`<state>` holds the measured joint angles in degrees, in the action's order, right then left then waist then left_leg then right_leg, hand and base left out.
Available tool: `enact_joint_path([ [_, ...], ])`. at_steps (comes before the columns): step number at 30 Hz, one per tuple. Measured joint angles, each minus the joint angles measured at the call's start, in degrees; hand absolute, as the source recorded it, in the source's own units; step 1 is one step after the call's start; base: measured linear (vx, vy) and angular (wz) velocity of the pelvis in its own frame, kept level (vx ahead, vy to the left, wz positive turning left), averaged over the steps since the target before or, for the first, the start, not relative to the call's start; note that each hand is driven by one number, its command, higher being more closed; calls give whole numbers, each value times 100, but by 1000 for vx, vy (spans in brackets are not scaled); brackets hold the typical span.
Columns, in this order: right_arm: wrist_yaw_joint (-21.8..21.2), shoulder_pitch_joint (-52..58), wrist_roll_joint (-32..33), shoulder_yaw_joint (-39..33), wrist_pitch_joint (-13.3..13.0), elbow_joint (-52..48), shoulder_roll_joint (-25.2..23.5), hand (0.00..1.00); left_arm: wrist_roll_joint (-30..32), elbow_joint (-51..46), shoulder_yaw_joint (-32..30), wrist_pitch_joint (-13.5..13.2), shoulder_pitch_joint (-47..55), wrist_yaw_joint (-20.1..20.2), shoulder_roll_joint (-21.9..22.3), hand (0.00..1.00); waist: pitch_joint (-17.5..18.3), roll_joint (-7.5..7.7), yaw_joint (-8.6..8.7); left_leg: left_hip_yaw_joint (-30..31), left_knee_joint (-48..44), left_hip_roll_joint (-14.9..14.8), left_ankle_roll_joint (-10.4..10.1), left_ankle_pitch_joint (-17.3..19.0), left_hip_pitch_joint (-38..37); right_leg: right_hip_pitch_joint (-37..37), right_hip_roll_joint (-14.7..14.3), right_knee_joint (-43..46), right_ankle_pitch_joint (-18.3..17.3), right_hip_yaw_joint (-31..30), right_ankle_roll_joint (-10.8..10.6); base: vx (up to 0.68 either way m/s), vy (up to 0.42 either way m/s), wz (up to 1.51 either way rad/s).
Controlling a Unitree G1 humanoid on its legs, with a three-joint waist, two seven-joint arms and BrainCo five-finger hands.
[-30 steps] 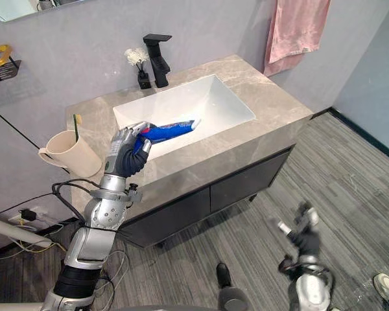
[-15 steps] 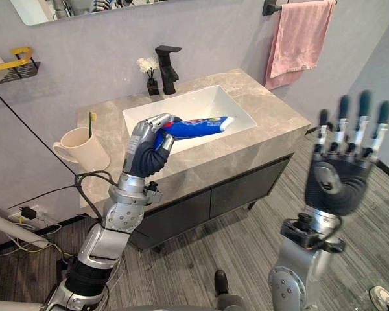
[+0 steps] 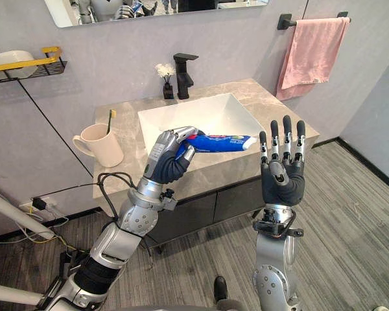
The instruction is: Organize washtable
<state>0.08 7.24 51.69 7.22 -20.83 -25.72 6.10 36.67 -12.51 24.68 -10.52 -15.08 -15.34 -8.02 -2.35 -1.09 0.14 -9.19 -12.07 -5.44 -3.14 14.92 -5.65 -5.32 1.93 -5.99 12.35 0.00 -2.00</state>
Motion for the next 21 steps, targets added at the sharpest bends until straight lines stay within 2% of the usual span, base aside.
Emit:
enact_joint_path([
  [4, 39, -118, 5, 121, 3, 268, 0, 0, -9, 53, 141, -7, 0, -1, 2, 100, 45, 57, -92, 66, -7, 27, 1, 0, 12, 6, 31, -1, 30, 23, -21, 1, 10, 2],
  [9, 42, -356, 155, 359, 4, 493, -5, 0, -117, 177, 248, -6, 1, -1, -1, 100, 134, 152, -104, 141, -52, 34, 2, -1, 78, 13, 64, -1, 38, 132, -13, 0, 15, 11],
  [21, 82, -574, 192, 1026, 29, 747, -68, 0, -237, 201, 386, 2, 2, -126, -1, 100, 161, 192, -107, 191, -96, 42, 2, -1, 91, 38, 82, -2, 9, 167, 7, -1, 3, 1],
])
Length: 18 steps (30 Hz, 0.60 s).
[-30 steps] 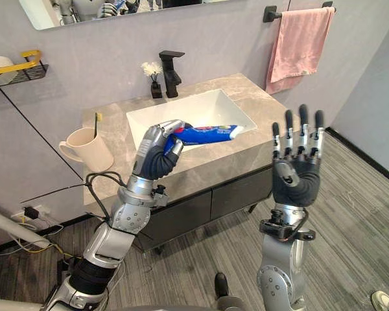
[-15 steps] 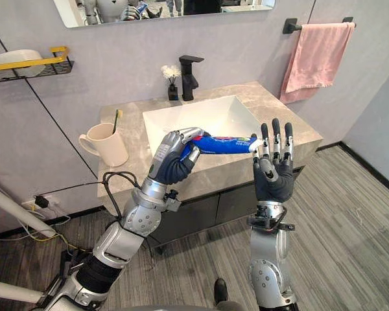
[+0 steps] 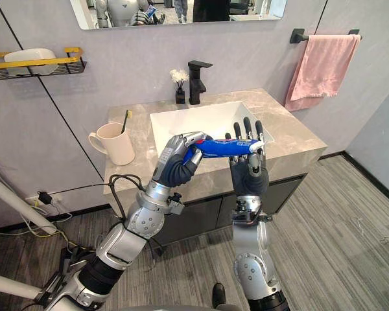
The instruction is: Organize washtable
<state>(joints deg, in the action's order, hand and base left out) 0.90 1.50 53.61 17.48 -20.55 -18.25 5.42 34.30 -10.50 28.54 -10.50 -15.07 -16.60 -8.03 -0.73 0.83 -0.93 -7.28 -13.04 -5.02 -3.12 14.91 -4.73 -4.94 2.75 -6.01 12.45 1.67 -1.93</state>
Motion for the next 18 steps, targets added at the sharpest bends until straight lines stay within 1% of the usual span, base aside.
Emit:
enact_joint_path([
  [2, -13, 0, -29, 101, 95, 7, 9, 0, 0, 58, 16, -20, -1, -15, 11, 100, 21, 32, 2, 0, 0, -1, 0, 0, 1, 0, 0, 0, -1, 0, 0, 0, 0, 0],
  [6, -139, 1, -91, 166, 114, 107, 70, 0, 0, 175, 10, -97, 0, -46, 3, 100, 56, 87, 1, -1, 0, 0, 0, 0, 2, 0, 0, 0, -4, 1, -2, 0, 0, 0],
  [8, -271, 3, -295, 168, 173, 103, 125, 0, 11, 194, 5, -116, -1, -49, -8, 100, 65, 99, 2, -3, 1, 1, 0, 0, 1, 0, 1, 0, -4, 0, -2, 0, 0, 0],
  [10, -476, 7, -667, 248, 322, 100, 309, 0, 23, 210, 111, -128, 3, 43, -20, 100, 72, 103, 0, -8, 4, 1, 0, 0, 1, -1, 0, 0, -2, 0, 2, 0, 0, 0],
  [12, -606, 20, -936, 269, 397, 98, 412, 0, 33, 210, 128, -167, 7, 75, -20, 100, 72, 103, 2, -13, 7, 0, 0, 0, -2, -3, -3, 0, -2, -3, 1, 0, 0, 0],
  [15, -622, 32, -1203, 195, 423, 95, 458, 0, 34, 210, 114, -225, 7, 156, -21, 100, 72, 103, 3, -33, 9, -1, 0, 0, -12, -4, -9, 0, -5, -21, -1, 0, 0, -3],
  [18, -622, 38, -1571, -41, 430, 19, 488, 0, 33, 210, 110, -273, 7, 172, -25, 100, 71, 103, 2, -59, 10, -1, -1, 1, -23, -6, -15, 0, -10, -48, -9, 0, 0, -4],
])
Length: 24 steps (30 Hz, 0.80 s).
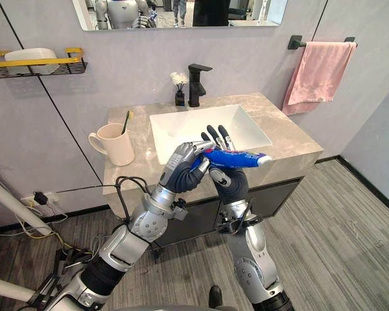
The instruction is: Organize washtable
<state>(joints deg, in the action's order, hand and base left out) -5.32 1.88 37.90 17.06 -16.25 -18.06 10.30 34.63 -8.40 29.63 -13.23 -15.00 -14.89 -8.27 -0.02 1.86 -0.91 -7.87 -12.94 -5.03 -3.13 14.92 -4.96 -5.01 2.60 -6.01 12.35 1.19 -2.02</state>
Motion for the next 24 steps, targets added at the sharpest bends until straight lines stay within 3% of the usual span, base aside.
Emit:
enact_joint_path([
  [4, 5, 39, -441, -299, -1, -205, 38, 0, -2, -1, -47, -111, 0, 99, -2, 100, 0, -2, 6, -17, 5, -2, 0, 0, -15, -1, -8, 0, -1, -17, -1, 0, 0, -1],
  [24, 170, 138, -1150, -586, -11, -654, -64, 0, -13, -63, -133, -348, 26, 195, 29, 100, 33, -111, 16, -29, 45, -2, -2, 2, -24, -10, -14, 0, -10, -20, 8, 0, 0, 0],
])
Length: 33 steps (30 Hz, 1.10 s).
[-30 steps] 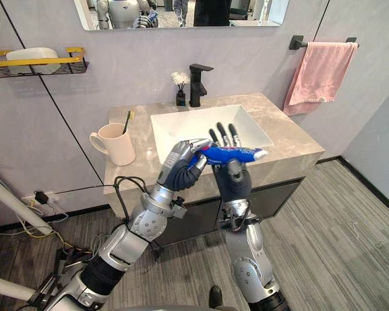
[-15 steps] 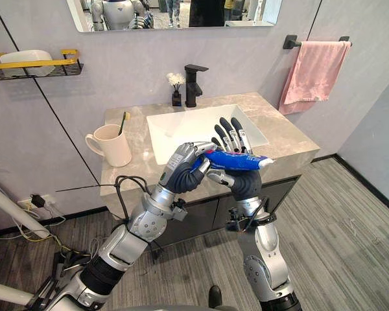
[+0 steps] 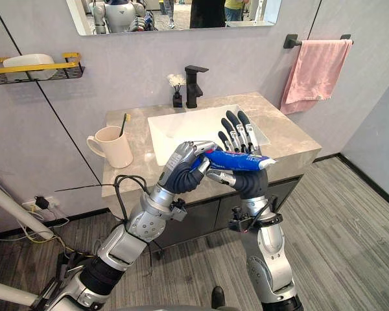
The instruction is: Organize washtable
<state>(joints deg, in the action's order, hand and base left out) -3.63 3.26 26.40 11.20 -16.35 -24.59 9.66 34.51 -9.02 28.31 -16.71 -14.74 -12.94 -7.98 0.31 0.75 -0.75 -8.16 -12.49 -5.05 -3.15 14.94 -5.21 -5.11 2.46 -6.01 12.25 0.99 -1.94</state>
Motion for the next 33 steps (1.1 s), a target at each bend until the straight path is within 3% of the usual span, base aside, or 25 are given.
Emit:
enact_joint_path([
  [27, -28, 167, -9, -506, 0, -472, -18, 0, 112, 303, -62, -241, 19, 17, 103, 100, -182, -17, -1, -129, 72, 0, 1, 1, -141, -20, -35, 0, 6, -118, 9, 1, 0, -2],
  [28, -31, 171, -23, -550, 1, -544, -18, 100, 112, 302, -66, -269, 19, 18, 113, 100, -187, -14, 0, -131, 73, 1, 1, 1, -141, -20, -34, -1, 6, -118, 9, 0, 0, 0],
  [33, -43, 171, -275, -688, 0, -618, -19, 100, 118, 297, -79, -302, 20, 44, 175, 100, -197, -17, 0, -134, 79, 1, 1, 1, -145, -20, -35, -1, -25, -119, -33, 0, 0, 0],
])
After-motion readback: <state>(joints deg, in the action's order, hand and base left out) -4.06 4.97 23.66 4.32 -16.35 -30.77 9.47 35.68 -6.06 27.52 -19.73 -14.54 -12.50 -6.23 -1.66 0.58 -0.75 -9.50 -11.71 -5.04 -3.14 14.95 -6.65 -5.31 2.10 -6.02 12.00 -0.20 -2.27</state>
